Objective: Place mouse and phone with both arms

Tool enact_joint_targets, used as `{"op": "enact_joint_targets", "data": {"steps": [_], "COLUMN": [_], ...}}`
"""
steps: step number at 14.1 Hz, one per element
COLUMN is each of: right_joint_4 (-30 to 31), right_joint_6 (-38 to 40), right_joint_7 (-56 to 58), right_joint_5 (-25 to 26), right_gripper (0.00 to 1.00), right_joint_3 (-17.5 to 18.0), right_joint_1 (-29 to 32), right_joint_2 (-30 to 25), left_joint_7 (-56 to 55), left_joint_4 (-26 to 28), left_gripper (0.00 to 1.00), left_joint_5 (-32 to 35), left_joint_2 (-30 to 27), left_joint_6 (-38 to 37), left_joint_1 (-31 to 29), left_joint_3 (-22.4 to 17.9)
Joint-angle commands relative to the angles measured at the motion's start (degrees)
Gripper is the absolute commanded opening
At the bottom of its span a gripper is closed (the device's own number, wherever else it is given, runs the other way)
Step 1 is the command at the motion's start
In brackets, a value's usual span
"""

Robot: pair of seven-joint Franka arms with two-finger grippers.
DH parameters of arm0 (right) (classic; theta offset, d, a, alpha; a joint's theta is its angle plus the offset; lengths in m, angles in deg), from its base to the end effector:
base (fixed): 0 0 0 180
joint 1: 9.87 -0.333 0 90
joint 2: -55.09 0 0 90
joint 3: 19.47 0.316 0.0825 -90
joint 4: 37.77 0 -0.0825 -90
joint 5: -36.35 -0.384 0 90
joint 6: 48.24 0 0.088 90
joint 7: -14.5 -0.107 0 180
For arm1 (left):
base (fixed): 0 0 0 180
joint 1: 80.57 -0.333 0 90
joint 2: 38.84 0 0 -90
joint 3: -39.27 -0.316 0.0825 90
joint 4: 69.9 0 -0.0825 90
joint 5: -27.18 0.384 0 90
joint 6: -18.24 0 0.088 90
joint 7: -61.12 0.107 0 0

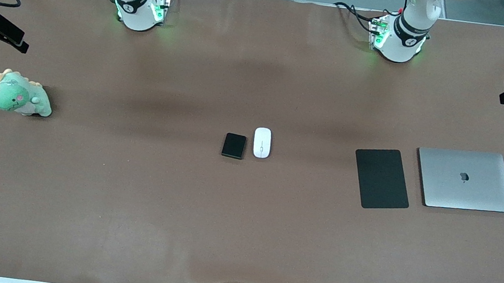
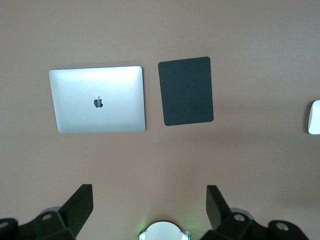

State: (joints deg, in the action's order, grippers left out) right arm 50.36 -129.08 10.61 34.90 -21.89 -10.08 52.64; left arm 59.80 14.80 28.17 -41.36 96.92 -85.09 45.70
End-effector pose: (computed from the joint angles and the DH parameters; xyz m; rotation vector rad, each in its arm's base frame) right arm 0.5240 -0.0177 0.6494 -3.1089 0.1608 0.1322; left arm 0.5189 -0.0168 0.6740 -3.1165 0.0112 0.0946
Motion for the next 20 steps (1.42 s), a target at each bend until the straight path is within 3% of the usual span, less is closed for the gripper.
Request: {"op": "enact_joint_targets", "data": {"steps": [1,9,16,20], "right_joint_4": [-0.42,-0.42,-0.42,-0.42], "right_joint_6": [0.5,0.5,0.59,0.59], "right_joint_7": [0.64,0.56,0.56,0.56], "right_joint_5": [0.48,0.57,0.39,0.39], "right_gripper": [1.0,1.0,1.0,1.0], "right_joint_3": [0.48,0.48,0.48,0.48], "right_joint_1": [1.01,1.01,1.36,1.45], "right_joint_2": [0.17,0.34,0.34,0.34], "left_joint_7": [1.15,0.27,-4.91,-8.94], "left_joint_4": [-0.68,-0.85,-0.33,0.55], "left_gripper": [1.0,1.0,1.0,1.0], "left_joint_5": [1.04,0.6,0.95,0.51], "left_joint_2": [-0.12,1.11,9.45,15.25], "left_joint_6": [-1.07,-0.55,4.54,10.6], "left_joint_1": [-0.49,0.9,6.26,12.49], "left_joint_3": [0.33,0.86,7.27,7.63]}}
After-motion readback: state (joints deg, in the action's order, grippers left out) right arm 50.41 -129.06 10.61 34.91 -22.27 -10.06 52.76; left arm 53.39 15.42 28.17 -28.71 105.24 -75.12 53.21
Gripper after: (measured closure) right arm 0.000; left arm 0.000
